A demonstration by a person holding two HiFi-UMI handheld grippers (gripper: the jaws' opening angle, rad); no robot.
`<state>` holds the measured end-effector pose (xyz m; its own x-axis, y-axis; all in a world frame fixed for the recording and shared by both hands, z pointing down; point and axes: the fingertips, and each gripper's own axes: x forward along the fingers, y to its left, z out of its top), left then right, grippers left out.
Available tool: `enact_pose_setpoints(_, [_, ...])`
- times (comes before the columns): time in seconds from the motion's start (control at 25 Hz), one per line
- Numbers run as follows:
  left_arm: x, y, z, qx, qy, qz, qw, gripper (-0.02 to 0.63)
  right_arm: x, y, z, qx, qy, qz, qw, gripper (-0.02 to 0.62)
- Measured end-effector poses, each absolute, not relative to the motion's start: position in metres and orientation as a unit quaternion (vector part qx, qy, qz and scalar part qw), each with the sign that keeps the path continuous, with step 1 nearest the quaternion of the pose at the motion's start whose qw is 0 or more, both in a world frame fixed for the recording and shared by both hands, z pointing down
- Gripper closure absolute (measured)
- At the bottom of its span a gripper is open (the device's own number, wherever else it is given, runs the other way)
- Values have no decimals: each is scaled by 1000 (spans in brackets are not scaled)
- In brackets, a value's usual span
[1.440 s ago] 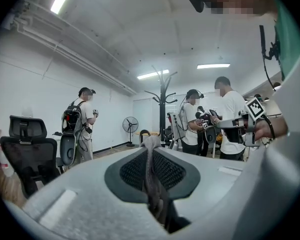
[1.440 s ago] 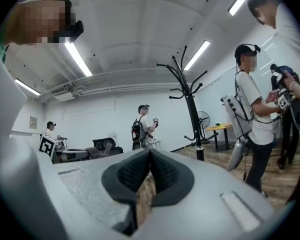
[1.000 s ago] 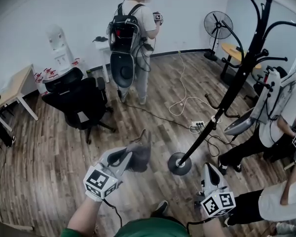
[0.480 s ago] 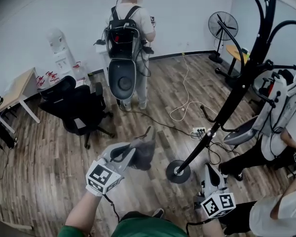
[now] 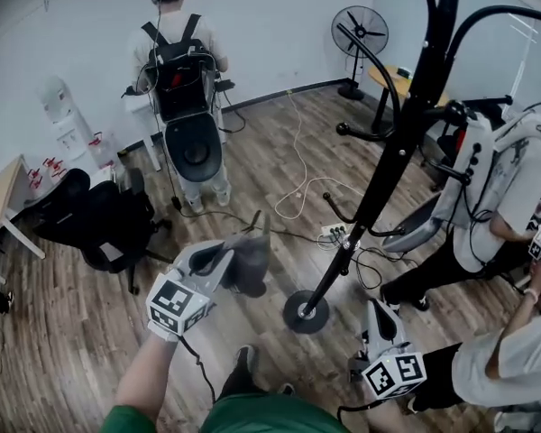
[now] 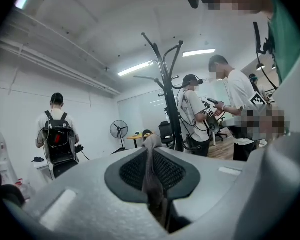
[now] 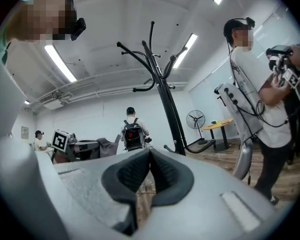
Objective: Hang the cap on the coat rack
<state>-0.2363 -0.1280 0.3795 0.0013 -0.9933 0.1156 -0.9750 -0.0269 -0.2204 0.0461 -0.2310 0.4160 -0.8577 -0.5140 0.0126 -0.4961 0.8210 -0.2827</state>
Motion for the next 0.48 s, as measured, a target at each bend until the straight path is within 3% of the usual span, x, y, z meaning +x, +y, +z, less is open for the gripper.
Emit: enact_pose_setpoints(0.48, [-269,-266,418,-789,601,-118,47,568,47,-283,432,-399,908,-127,25,592])
